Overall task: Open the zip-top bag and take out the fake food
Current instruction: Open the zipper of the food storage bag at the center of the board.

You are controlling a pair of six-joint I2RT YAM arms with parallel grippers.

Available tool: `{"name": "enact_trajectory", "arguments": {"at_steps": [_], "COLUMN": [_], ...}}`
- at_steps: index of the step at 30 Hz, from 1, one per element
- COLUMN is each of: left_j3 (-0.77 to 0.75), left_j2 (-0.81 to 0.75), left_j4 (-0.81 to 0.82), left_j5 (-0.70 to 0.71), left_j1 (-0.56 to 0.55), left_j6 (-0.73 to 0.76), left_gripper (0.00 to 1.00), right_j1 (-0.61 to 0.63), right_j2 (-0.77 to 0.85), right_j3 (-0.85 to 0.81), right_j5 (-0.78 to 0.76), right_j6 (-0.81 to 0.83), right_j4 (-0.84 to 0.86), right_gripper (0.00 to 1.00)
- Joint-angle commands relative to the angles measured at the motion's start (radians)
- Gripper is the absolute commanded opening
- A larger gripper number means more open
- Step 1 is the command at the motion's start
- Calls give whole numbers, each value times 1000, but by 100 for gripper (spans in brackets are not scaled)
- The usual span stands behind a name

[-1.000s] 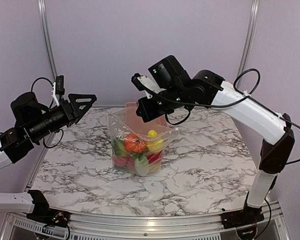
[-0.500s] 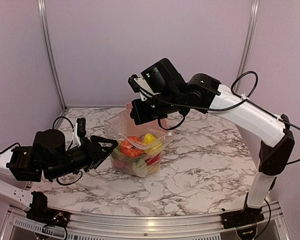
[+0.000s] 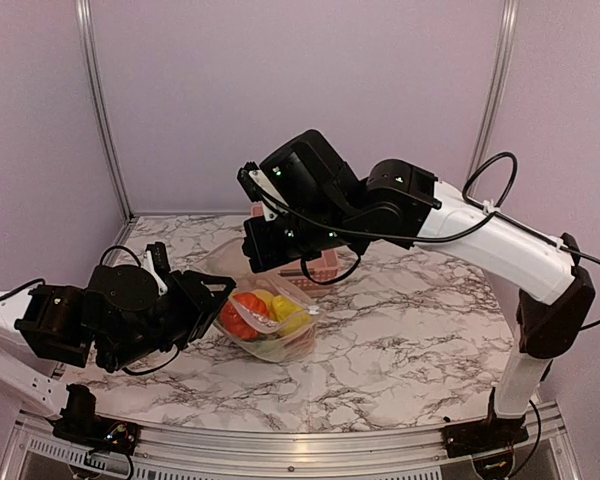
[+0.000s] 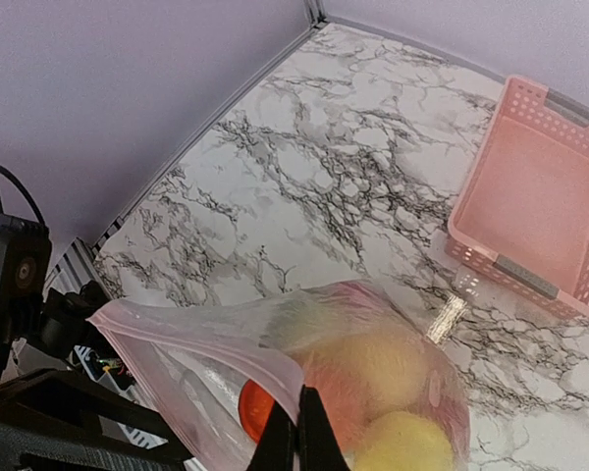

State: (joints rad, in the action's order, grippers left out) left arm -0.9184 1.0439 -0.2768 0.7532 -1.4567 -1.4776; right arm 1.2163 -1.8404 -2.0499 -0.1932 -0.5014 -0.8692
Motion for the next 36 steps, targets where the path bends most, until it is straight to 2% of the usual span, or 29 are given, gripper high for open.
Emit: {"name": "enact_trajectory", "arguments": {"at_steps": [1,10,21,24,26,30,36], "left_j3": [-43,-40,-32,-30,-27,-48,-126], "left_j2": [23,52,67,66,45,-47,-218], "left_j4": [-163,-234,-221,-220,-230,-318,-461], "left_j5": [66,51,46,44,50,106,221], "left_j1": [-20,-34,-34,-36,-37,-37,-35], "left_j6": [-73,-122,-116,-111,-107,-94,0], "left_gripper": [31,26,19,11,0,0,0], "right_j1": [15,22,51,55,57,57,58], "right_j2": [0,1,-17,-21,-24,-42,-106], "right_j3": [-5,0,-12,-13,-18,-60,-166], "right_j5": [-37,-37,-56,-61,-67,-72,-44], "right_j6": [-23,-20,-25,-28,-27,-8,7], "right_j4": [30,41,42,39,34,16,15], "right_gripper": [0,0,0,0,0,0,0]}}
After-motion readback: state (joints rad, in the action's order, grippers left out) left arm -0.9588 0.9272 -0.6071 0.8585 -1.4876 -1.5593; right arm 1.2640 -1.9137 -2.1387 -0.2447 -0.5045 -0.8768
